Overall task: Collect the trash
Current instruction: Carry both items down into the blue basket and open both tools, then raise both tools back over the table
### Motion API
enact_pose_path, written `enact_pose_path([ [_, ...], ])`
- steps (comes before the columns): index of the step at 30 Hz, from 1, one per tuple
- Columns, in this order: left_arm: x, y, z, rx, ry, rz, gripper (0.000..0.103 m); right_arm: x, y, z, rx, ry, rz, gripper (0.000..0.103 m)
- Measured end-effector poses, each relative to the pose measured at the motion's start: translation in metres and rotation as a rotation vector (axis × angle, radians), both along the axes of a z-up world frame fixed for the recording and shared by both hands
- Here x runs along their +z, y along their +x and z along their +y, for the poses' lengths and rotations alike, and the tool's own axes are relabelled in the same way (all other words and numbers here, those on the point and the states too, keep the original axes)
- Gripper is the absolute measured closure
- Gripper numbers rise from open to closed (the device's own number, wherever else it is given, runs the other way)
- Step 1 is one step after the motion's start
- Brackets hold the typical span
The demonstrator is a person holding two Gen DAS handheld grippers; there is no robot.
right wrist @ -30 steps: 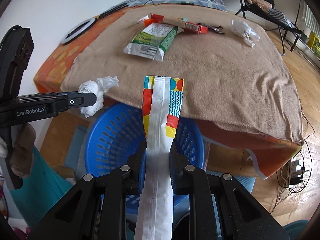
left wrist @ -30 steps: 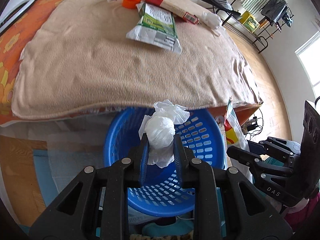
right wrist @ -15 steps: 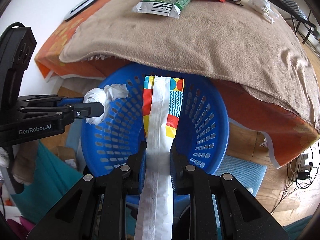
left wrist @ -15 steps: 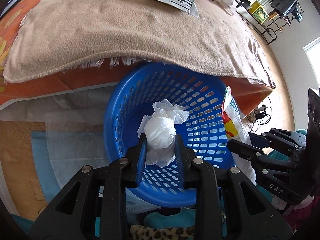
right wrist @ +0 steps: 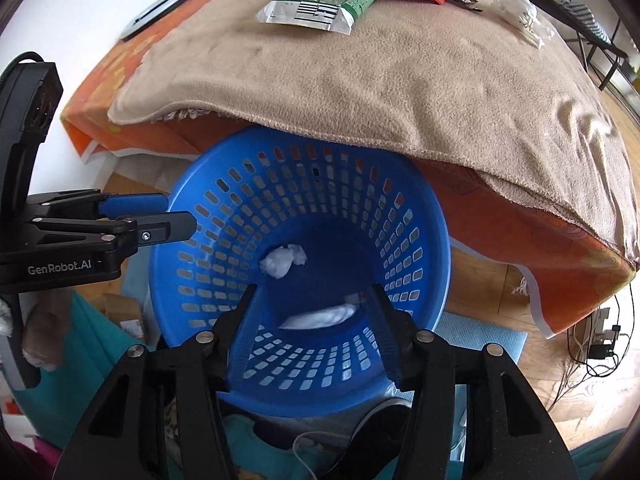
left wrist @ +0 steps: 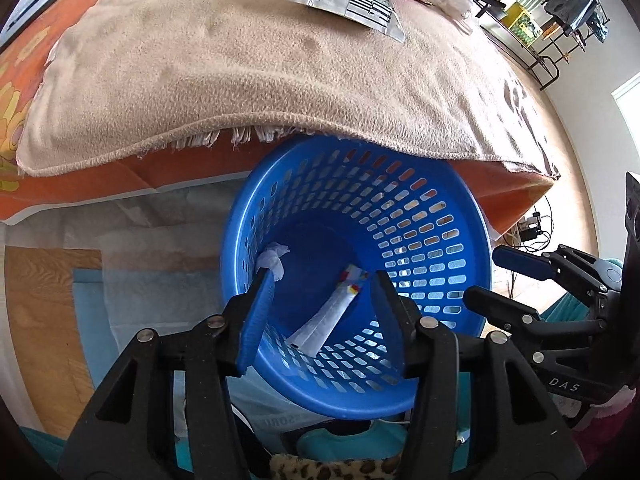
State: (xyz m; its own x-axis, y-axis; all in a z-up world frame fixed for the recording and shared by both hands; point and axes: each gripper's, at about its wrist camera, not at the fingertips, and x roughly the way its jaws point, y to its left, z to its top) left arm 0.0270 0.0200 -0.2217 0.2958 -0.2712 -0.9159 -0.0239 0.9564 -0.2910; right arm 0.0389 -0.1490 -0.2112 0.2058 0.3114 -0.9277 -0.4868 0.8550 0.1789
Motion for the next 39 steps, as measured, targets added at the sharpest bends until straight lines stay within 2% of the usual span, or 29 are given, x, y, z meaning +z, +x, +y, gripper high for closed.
enact_pose_path([
  [11, 0.027, 0.019, 0.000, -0.008, 0.084, -0.077, 0.051, 0.009, 0.011, -0.009, -0.032, -0.009, -0.044, 0.050],
  [19, 0.058, 0.048, 0.008, 0.005, 0.153, -0.162, 0.051, 0.031, 0.033, -0.012, -0.022, -0.012, -0.157, 0.050],
  [30, 0.083, 0.113, 0.030, 0.047, 0.230, -0.208, 0.050, 0.071, 0.095, -0.021, 0.017, -0.046, -0.332, 0.050],
  [32, 0.087, 0.126, 0.035, 0.048, 0.229, -0.217, 0.040, 0.078, 0.108, -0.019, 0.037, -0.047, -0.356, 0.050],
  [34, 0.091, 0.138, 0.038, 0.051, 0.240, -0.232, 0.038, 0.082, 0.121, -0.018, 0.045, -0.057, -0.381, 0.050],
  [39, 0.095, 0.175, 0.047, 0.050, 0.213, -0.233, 0.038, 0.082, 0.154, -0.011, 0.088, -0.051, -0.380, 0.050],
])
